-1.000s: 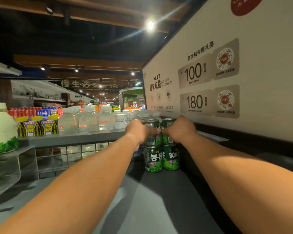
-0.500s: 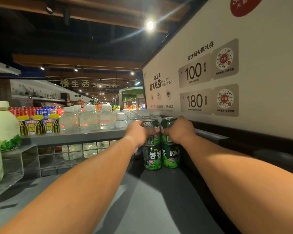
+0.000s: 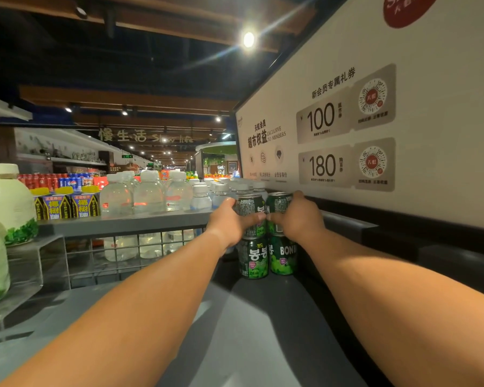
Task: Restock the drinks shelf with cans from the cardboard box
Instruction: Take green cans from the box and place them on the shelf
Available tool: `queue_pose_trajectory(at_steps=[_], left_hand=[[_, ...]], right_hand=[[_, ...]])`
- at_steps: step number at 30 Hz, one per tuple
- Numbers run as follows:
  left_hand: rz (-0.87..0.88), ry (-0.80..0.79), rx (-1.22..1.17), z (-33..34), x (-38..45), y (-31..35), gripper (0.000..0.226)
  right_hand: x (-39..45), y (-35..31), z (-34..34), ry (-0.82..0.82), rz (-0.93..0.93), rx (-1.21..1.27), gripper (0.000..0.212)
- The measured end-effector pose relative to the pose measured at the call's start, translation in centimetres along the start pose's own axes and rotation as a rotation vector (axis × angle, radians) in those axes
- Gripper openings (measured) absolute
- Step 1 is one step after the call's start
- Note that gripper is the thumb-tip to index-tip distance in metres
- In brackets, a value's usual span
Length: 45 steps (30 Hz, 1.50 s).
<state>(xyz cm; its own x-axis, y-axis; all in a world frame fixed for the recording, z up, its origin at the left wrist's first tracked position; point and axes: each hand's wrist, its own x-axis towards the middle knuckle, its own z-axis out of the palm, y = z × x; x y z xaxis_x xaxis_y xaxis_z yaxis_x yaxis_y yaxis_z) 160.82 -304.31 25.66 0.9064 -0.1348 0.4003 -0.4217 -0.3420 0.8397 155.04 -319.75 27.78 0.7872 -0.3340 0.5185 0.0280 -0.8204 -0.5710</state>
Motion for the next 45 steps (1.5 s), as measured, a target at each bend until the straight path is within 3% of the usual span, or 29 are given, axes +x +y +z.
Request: queue_pose_trajectory(at_steps=[9,19,21,24,27,31,34,37,45], left_hand=[[-0.109,-0.024,0.071,-0.1,-0.3,0.3,0.056],[-0.153,-0.045,0.212,-0.3,-0.6,1.1,0.072],[-0.179,-0.100,0.257,-1.1,-0.9,1.9,0.083],[-0.150,-0.108,0.373,-3.2,-2.2,3.9,0.082],[-0.120,-0.050,0.449,-5.7,-5.1,6.3,0.084],[-0.119,0.028,0.566,-8.6,-10.4,8.6,0.109],[-0.127,0.091,0.597,-10.0,-15.0,9.6,0.111],[-0.131,0.186,0.640,-10.4,-20.6,10.8,0.109],[-0.138,0.427,0.869,-12.4,-37.7,11.7,0.088]], right_hand=[[-0.7,-0.3,-0.8,-0.056,0.036,-0.078,0.065],[-2.5,-0.6,-2.0,-0.101,0.092,-0.116,0.074],[-3.0,-0.7,-2.4,-0.099,0.088,-0.110,0.072],[-4.1,-1.2,-3.4,-0.084,0.053,-0.087,0.066],[-5.6,-2.6,-4.6,-0.081,0.025,-0.123,0.059],[-8.5,-4.5,-6.4,-0.149,0.001,-0.120,0.049],[-11.5,-5.5,-8.2,-0.180,-0.075,-0.056,0.061],[-15.3,-6.3,-10.2,-0.219,-0.174,-0.032,0.076],[-29.0,-8.9,-11.9,-0.301,-0.473,-0.026,0.077]])
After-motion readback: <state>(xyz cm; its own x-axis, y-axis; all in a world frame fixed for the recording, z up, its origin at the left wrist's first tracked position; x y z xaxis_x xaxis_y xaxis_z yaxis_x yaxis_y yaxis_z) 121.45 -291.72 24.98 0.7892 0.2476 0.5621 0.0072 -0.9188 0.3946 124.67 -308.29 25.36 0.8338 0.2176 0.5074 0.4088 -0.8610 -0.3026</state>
